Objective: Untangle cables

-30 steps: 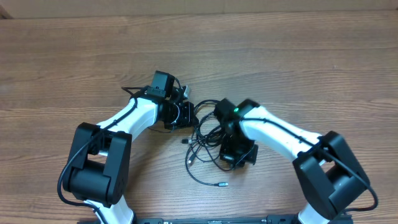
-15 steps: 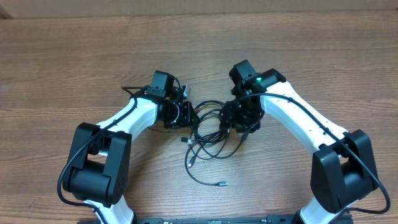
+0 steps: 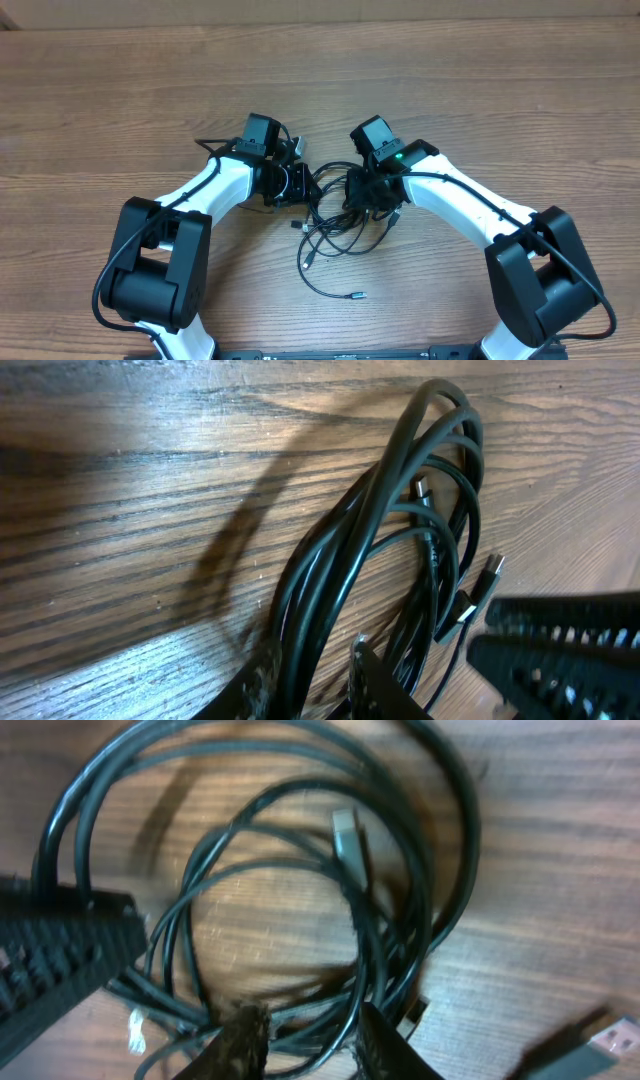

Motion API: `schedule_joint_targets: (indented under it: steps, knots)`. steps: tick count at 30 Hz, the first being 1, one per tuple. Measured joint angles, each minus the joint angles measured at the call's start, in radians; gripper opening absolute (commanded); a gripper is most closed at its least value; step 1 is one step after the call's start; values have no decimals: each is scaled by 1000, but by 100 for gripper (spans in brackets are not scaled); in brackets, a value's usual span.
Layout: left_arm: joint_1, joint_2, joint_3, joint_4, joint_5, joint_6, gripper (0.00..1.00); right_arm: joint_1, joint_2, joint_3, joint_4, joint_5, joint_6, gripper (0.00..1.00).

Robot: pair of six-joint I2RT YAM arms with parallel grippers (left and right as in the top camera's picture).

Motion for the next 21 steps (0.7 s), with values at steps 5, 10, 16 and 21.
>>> schedule_joint_targets:
  steps: [5,10,16,21]
  knots:
    - [0,0,0,-4,0,0,23,0,0,-10,39,47,16,29]
    - [0,0,0,-7,0,0,23,0,1,-19,45,51,28,28]
    - [0,0,0,-8,0,0,23,0,31,-28,68,46,29,27]
    - [0,0,0,-8,0,0,23,0,39,-28,69,46,31,27]
